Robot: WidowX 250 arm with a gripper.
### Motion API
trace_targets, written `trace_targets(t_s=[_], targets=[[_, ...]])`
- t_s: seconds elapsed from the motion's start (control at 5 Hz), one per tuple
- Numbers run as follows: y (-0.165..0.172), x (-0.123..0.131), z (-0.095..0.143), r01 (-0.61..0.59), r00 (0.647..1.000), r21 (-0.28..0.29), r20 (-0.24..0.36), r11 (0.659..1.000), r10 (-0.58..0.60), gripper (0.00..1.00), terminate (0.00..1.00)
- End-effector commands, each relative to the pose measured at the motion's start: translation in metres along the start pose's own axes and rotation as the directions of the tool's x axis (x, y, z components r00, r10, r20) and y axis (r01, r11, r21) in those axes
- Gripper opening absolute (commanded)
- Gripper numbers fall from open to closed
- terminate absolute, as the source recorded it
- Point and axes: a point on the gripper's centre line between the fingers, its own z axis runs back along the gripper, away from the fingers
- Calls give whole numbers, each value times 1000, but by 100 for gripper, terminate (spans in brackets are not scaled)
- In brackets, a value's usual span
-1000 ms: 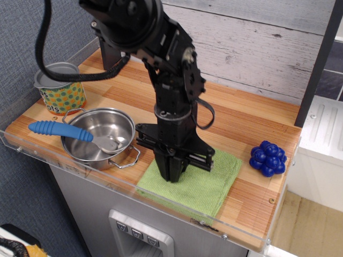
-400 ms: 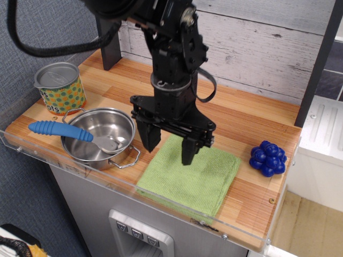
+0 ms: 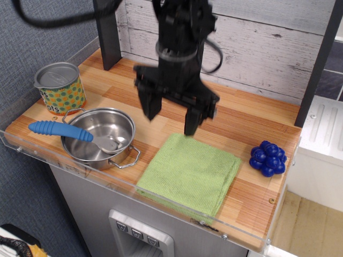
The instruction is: PICK UP LITE GREEN TOWEL AND KEEP ANOTHER SIDE OF THE TABLE
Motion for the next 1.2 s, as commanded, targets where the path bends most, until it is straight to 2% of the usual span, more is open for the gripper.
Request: trace_targets(t_s=[0.0, 0.2, 0.4, 0.6, 0.8, 1.0], targets=[[66, 39, 15, -81, 995, 61, 61, 995, 77, 100, 0], [97, 50, 21, -95, 994, 68, 67, 993, 91, 100, 0], [119, 57, 30, -162, 981, 58, 120, 985, 154, 100, 0], [138, 63, 33, -193, 976, 58, 114, 979, 185, 100, 0], [138, 63, 33, -193, 976, 58, 114, 979, 185, 100, 0], [138, 63, 33, -193, 976, 58, 114, 979, 185, 100, 100]])
